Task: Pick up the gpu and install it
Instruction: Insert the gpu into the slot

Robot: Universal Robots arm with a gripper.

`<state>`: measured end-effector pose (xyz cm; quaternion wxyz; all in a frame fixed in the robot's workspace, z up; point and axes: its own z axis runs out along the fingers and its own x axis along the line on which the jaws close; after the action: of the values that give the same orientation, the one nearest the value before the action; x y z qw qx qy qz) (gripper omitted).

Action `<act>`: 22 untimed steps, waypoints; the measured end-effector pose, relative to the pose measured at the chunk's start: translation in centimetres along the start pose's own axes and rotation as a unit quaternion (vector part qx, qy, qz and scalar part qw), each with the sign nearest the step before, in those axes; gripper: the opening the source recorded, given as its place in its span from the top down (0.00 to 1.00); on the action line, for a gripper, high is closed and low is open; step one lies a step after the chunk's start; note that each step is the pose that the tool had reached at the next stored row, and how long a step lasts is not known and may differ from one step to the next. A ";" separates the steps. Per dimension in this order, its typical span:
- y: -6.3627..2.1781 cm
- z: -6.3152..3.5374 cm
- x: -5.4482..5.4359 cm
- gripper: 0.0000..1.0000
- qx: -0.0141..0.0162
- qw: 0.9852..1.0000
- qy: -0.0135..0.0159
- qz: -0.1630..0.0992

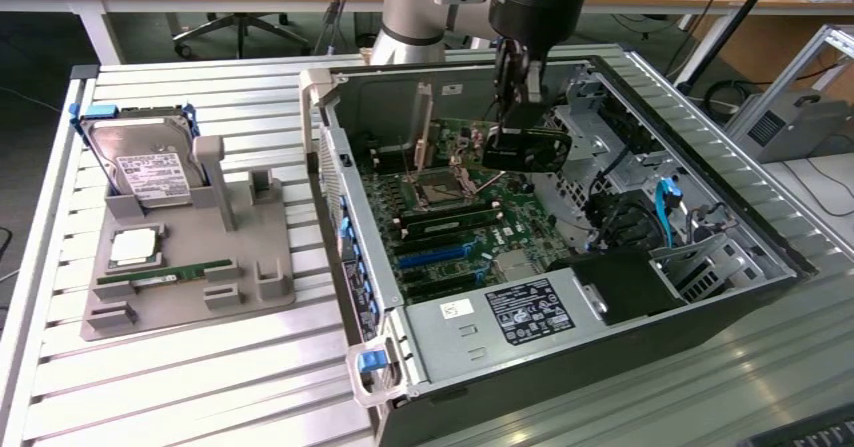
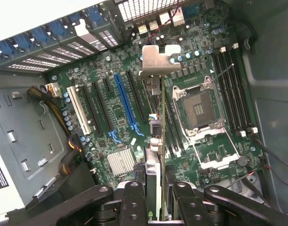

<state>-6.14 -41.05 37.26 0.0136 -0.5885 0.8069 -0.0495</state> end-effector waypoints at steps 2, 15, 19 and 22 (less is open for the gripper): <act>0.00 0.01 0.0 0.73 0.000 1.000 0.000 -0.002; 0.01 0.09 0.0 0.73 0.001 1.000 0.000 -0.014; 0.01 0.10 0.0 0.73 0.001 1.000 0.000 -0.016; 0.01 0.12 0.0 0.73 0.001 1.000 0.000 -0.020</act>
<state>-6.15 -41.05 37.14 0.0133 -0.6041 0.7952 -0.0510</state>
